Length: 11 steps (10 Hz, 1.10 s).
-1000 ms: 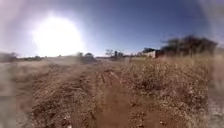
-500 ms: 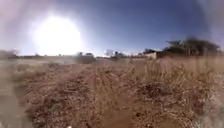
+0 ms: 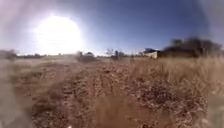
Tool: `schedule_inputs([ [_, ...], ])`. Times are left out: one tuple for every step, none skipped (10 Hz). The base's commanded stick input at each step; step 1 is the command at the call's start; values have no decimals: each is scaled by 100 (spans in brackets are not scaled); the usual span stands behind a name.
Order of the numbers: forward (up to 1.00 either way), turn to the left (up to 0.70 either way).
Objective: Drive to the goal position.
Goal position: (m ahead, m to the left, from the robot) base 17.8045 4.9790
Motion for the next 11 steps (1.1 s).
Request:
schedule_inputs([
  [50,0],
  [50,0],
  [50,0],
  [50,0],
  [50,0],
  [50,0],
  [50,0],
  [50,0],
  [50,0],
  [50,0],
  [50,0],
])
